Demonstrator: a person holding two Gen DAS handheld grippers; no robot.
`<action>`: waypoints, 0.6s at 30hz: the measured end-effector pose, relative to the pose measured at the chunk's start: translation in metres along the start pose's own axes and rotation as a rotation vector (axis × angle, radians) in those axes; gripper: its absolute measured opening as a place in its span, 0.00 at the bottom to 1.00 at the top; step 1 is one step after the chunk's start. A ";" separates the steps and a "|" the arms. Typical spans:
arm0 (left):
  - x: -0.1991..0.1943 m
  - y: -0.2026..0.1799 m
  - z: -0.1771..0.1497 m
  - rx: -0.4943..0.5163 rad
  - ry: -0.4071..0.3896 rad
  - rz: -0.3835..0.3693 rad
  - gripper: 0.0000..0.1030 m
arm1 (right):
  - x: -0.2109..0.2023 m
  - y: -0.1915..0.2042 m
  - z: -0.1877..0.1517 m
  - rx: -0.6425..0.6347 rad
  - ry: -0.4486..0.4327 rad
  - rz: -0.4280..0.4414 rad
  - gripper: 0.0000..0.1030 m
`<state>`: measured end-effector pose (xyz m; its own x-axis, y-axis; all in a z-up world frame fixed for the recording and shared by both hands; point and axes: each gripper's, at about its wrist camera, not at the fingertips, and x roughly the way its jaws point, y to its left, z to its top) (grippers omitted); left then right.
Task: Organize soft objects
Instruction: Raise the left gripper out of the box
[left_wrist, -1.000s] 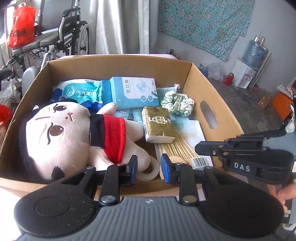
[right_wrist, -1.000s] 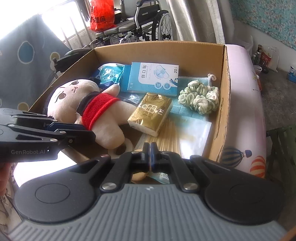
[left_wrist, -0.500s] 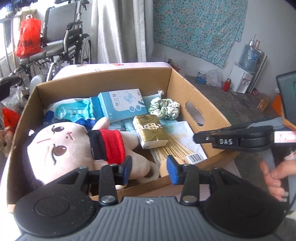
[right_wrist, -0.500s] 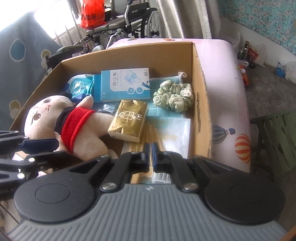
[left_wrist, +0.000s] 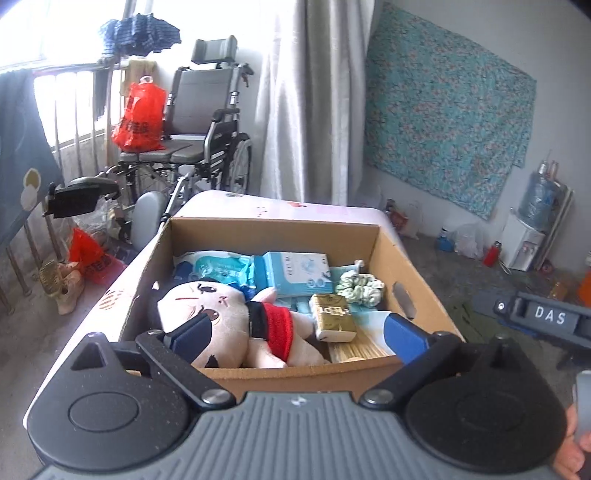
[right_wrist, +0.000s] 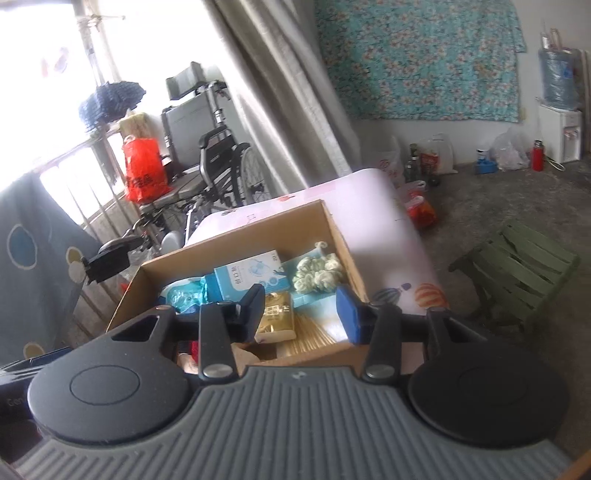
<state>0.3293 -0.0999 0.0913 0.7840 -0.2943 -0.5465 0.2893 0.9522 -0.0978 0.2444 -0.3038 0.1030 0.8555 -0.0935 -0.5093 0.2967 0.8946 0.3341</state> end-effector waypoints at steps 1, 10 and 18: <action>-0.004 0.000 0.001 0.001 -0.013 0.014 0.97 | -0.003 -0.002 -0.004 0.033 -0.004 -0.011 0.42; -0.013 0.003 -0.005 0.003 -0.019 0.040 0.98 | -0.007 0.022 -0.010 -0.056 0.011 0.011 0.45; -0.021 0.009 -0.009 -0.017 -0.033 0.058 0.98 | -0.007 0.035 -0.008 -0.097 0.016 0.013 0.49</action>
<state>0.3108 -0.0845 0.0945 0.8171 -0.2408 -0.5238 0.2337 0.9689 -0.0808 0.2457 -0.2682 0.1114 0.8517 -0.0757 -0.5185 0.2430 0.9337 0.2628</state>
